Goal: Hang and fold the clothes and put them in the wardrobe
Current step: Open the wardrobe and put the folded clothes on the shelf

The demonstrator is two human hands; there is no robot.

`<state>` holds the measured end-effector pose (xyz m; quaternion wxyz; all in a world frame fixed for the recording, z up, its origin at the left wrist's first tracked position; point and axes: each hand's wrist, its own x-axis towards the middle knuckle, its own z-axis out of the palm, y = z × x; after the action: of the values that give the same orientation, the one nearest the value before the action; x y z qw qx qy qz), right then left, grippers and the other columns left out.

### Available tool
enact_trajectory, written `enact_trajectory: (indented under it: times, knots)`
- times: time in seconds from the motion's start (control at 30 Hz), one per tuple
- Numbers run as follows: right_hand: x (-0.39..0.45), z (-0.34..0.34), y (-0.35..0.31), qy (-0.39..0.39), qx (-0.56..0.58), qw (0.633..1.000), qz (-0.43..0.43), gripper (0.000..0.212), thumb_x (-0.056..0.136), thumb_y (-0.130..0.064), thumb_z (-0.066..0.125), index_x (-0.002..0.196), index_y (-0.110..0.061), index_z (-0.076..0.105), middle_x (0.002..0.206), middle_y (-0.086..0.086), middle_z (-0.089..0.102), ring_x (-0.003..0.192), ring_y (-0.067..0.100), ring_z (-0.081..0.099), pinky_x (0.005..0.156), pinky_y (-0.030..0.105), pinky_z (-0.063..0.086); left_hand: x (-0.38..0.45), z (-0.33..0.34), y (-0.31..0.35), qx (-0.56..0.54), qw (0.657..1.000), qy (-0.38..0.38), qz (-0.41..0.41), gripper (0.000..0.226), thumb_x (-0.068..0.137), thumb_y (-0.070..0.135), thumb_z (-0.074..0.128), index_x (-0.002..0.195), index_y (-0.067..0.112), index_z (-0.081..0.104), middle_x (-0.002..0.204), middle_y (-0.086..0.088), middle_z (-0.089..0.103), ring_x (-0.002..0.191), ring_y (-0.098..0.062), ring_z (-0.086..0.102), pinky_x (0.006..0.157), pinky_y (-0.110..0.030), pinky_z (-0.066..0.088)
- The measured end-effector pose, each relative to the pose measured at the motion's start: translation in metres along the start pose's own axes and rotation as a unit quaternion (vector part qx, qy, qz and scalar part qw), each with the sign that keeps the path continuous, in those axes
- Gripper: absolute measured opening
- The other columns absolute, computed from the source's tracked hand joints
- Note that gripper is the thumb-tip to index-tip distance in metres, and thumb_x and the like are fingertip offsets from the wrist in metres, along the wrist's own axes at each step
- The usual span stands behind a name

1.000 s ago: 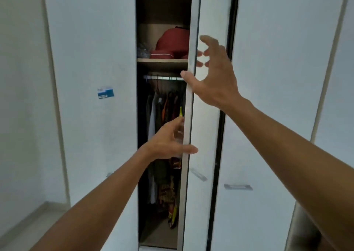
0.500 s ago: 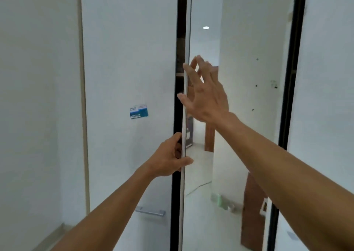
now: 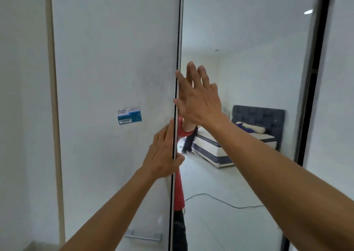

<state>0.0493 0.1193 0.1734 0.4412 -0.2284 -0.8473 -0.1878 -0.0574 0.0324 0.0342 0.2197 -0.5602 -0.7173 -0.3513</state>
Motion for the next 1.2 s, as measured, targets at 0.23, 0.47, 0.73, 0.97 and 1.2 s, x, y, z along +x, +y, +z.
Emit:
enact_trajectory:
  times: [0.23, 0.47, 0.73, 0.97, 1.2]
  knots:
    - [0.016, 0.03, 0.005, -0.01, 0.0, 1.0, 0.006, 0.078, 0.097, -0.052, 0.048, 0.158, -0.037, 0.003, 0.167, 0.0, -0.016, 0.153, 0.029, -0.017, 0.116, 0.065, 0.012, 0.027, 0.007, -0.018, 0.108, 0.993, -0.023, -0.032, 0.125, 0.08, 0.062, 0.067, 0.146, 0.037, -0.036, 0.154, 0.007, -0.043, 0.143, -0.026, -0.037, 0.116, -0.063, -0.002]
    - [0.023, 0.052, 0.01, -0.017, -0.006, 1.0, 0.007, 0.078, 0.097, -0.051, 0.046, 0.159, -0.037, 0.0, 0.167, 0.0, -0.018, 0.152, 0.029, -0.02, 0.117, 0.064, 0.008, 0.039, 0.025, -0.028, 0.104, 0.993, -0.034, -0.047, 0.119, 0.085, 0.061, 0.063, 0.145, 0.036, -0.037, 0.151, 0.007, -0.047, 0.14, -0.026, -0.043, 0.116, -0.068, -0.001]
    - [0.024, 0.06, 0.01, -0.01, -0.016, 1.0, 0.003, 0.078, 0.1, -0.052, 0.041, 0.158, -0.035, -0.008, 0.165, 0.0, -0.024, 0.15, 0.029, -0.026, 0.117, 0.064, 0.001, 0.041, 0.029, -0.028, 0.096, 0.993, -0.038, -0.057, 0.119, 0.086, 0.06, 0.063, 0.145, 0.036, -0.037, 0.149, 0.008, -0.05, 0.138, -0.026, -0.045, 0.116, -0.068, -0.002]
    - [0.013, 0.042, 0.023, -0.033, 0.008, 0.999, -0.017, 0.068, 0.099, -0.043, 0.045, 0.158, -0.032, 0.013, 0.168, 0.0, -0.008, 0.154, 0.027, -0.012, 0.118, 0.061, 0.013, 0.035, 0.023, -0.014, 0.092, 0.992, -0.028, -0.085, 0.121, 0.086, 0.048, 0.069, 0.147, 0.036, -0.034, 0.154, 0.007, -0.043, 0.143, -0.026, -0.037, 0.117, -0.066, 0.0]
    - [-0.039, -0.004, 0.114, -0.001, -0.003, 0.999, 0.051, 0.05, 0.091, -0.039, 0.057, 0.136, -0.021, 0.045, 0.145, 0.004, 0.042, 0.135, 0.027, 0.037, 0.102, 0.051, 0.043, 0.052, 0.062, 0.067, 0.1, 0.981, 0.164, 0.005, 0.08, 0.074, 0.026, 0.069, 0.144, 0.019, 0.033, 0.152, -0.008, 0.027, 0.141, -0.032, 0.025, 0.117, -0.053, 0.022]
